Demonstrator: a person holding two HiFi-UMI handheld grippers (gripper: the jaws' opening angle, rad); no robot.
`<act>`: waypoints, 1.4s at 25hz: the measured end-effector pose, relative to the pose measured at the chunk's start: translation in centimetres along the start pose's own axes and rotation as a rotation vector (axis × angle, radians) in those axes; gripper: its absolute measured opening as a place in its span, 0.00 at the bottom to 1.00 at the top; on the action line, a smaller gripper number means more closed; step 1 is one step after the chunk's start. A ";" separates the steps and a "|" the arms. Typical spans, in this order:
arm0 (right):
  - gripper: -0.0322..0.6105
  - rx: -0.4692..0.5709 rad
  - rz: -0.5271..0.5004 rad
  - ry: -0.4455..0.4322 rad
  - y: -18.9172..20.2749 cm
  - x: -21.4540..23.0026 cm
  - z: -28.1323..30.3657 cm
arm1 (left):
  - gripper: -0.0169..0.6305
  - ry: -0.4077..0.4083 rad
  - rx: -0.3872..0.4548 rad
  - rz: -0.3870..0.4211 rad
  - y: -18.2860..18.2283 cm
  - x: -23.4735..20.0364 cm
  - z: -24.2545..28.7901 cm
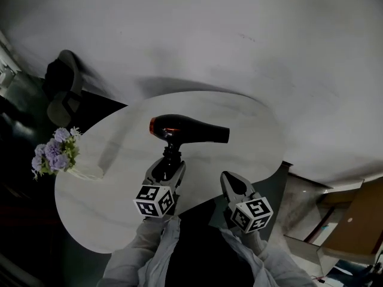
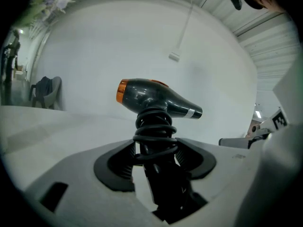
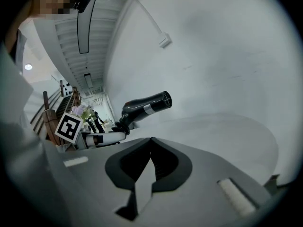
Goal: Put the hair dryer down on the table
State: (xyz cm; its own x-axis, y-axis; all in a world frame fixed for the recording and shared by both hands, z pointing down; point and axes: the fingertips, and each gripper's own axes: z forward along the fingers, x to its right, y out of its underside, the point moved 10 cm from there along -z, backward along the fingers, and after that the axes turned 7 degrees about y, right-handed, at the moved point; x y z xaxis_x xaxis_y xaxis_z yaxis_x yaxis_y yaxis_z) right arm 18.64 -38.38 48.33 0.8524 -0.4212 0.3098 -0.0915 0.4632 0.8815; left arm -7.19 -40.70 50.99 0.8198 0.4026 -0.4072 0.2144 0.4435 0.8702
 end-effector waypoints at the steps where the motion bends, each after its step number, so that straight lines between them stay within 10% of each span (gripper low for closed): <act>1: 0.06 -0.006 0.000 -0.002 -0.5 0.6 0.9 | 0.43 -0.006 -0.006 -0.005 -0.1 -0.4 1.0; 16: 0.06 -0.134 -0.004 -0.108 -4.3 8.1 14.7 | 0.43 -0.216 -0.112 -0.161 0.1 -7.8 13.2; 35: 0.06 -0.172 0.043 -0.106 -3.4 11.1 16.5 | 0.47 -0.436 -0.195 0.003 -0.5 -8.0 16.0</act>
State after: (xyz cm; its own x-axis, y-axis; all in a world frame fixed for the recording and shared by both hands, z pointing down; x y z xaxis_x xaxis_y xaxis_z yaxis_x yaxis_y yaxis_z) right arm 19.93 -57.57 54.65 0.7901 -0.4734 0.3895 -0.0296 0.6052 0.7955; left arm -5.35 -56.98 58.21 0.9756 0.0494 -0.2139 0.1419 0.6018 0.7860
